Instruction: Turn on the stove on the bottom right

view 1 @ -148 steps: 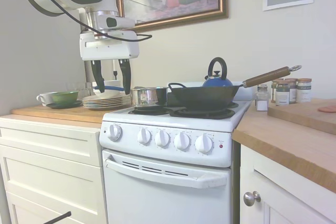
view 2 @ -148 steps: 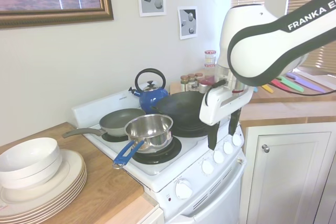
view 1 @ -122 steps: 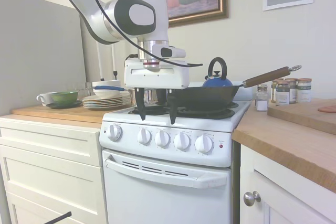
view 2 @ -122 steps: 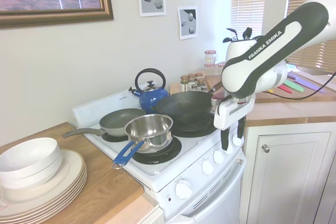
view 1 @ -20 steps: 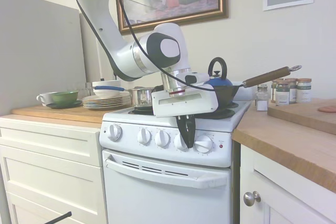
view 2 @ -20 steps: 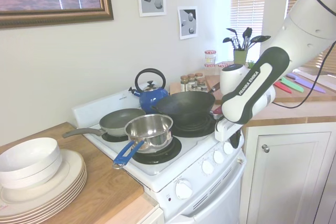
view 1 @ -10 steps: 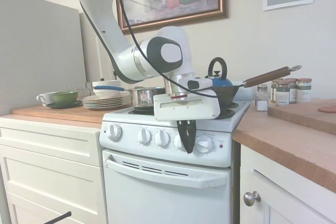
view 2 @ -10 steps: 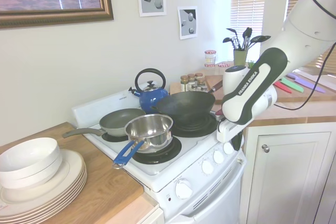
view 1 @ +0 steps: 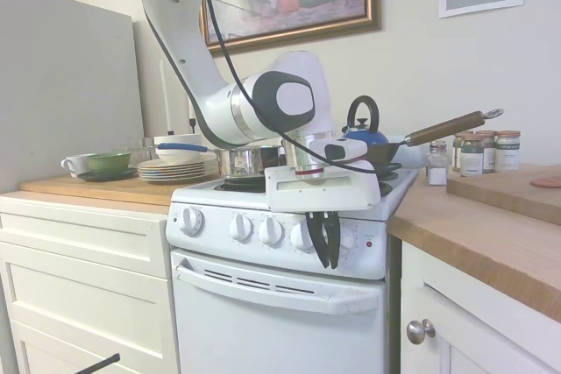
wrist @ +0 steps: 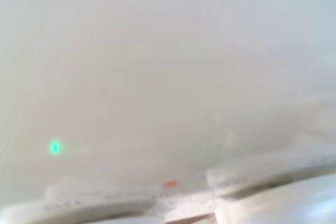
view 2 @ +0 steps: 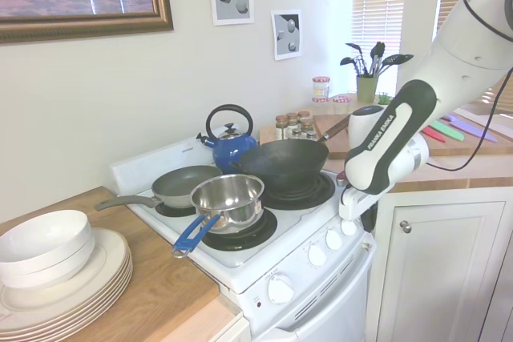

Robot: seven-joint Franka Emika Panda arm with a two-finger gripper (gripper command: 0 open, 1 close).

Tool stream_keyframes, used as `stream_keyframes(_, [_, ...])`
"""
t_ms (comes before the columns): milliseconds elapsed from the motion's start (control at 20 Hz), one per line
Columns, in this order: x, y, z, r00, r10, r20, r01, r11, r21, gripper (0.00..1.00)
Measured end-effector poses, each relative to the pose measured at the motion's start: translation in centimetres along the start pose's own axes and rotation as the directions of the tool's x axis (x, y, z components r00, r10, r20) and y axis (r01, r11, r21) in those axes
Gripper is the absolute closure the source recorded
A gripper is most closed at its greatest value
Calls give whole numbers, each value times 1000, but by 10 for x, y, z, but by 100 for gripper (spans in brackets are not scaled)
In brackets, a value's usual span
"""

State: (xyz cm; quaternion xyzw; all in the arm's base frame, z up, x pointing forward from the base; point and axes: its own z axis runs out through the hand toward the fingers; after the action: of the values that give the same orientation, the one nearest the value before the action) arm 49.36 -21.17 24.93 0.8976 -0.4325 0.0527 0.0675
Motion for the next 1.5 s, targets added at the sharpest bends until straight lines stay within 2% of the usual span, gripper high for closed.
stream_keyframes(450, [-3, 0, -53, 999, -8, -54, 11, 998, 57, 100])
stream_keyframes(1100, [-5, -10, -42, 998, 0, -60, 5, 997, 81, 100])
stream_keyframes(1500, [-5, -11, -34, 999, 3, -51, 1, 997, 75, 100])
